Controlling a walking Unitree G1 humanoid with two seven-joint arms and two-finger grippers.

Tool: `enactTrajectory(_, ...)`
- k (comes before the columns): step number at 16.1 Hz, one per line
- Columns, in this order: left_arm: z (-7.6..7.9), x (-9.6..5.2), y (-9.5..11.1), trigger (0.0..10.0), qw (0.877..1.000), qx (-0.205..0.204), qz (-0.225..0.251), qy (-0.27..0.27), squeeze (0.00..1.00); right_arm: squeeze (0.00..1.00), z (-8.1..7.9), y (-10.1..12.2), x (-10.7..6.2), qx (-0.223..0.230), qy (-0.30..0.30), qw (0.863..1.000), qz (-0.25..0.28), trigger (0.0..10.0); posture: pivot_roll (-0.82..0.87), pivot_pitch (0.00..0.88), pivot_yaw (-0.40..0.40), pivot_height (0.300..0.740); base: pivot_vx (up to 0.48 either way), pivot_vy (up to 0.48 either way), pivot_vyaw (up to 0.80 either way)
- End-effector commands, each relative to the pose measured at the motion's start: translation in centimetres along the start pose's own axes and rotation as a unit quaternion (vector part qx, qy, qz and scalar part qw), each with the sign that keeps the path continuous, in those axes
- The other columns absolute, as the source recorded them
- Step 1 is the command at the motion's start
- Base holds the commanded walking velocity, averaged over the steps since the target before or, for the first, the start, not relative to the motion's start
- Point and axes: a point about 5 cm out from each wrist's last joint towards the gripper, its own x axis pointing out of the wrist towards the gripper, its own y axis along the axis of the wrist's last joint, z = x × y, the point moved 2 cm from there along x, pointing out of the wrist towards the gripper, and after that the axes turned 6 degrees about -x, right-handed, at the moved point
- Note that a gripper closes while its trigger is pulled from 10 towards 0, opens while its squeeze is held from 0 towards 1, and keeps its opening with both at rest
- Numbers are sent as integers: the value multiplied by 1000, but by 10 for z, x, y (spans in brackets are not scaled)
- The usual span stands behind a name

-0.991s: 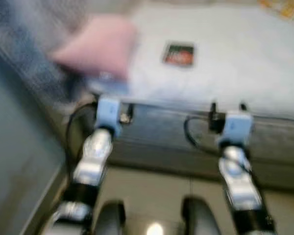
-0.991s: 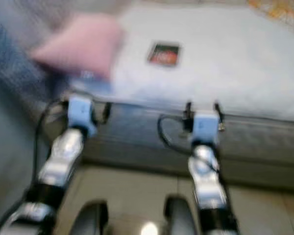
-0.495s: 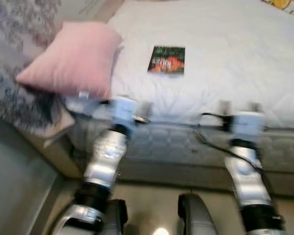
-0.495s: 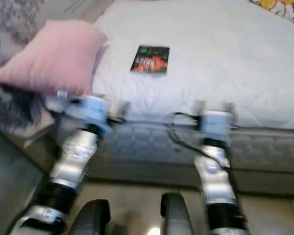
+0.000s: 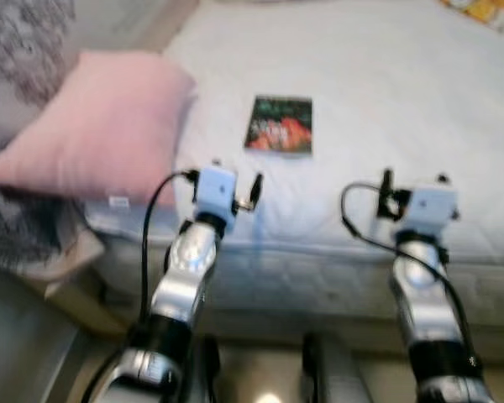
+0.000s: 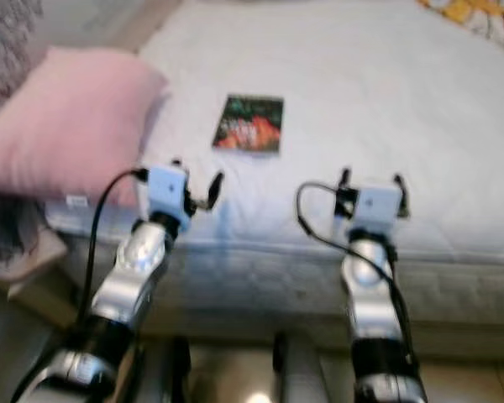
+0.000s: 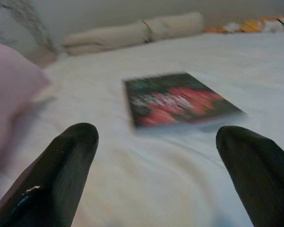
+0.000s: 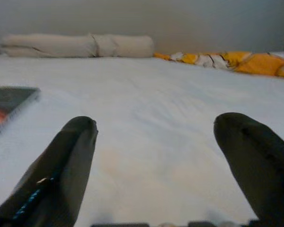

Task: Clean up the room

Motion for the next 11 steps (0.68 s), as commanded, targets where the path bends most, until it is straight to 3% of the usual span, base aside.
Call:
enactTrajectory(1,-17,-3,1,10000,1000,7,-2,26,0,1000,-15,8,1,17,22,1000,10,10000,-58,0,73,583,480,0,0)
enactTrajectory(3,-18,-4,3,10000,1000,5,-1,28,0,1000,-11,16,13,37,26,999,21,10000,-46,0,75,583,474,0,0)
enactTrajectory(6,-19,-11,5,10000,1000,6,2,25,0,1000,2,15,33,14,13,1000,5,10000,-19,14,77,583,470,0,0)
enactTrajectory(7,-19,-13,6,10000,1000,2,1,26,0,0,4,11,36,24,12,1000,-8,10000,-5,23,79,583,0,0,0)
enactTrajectory(11,-31,-30,11,10000,999,17,-6,41,0,0,2,14,57,83,25,996,-35,10000,78,89,88,583,0,0,0)
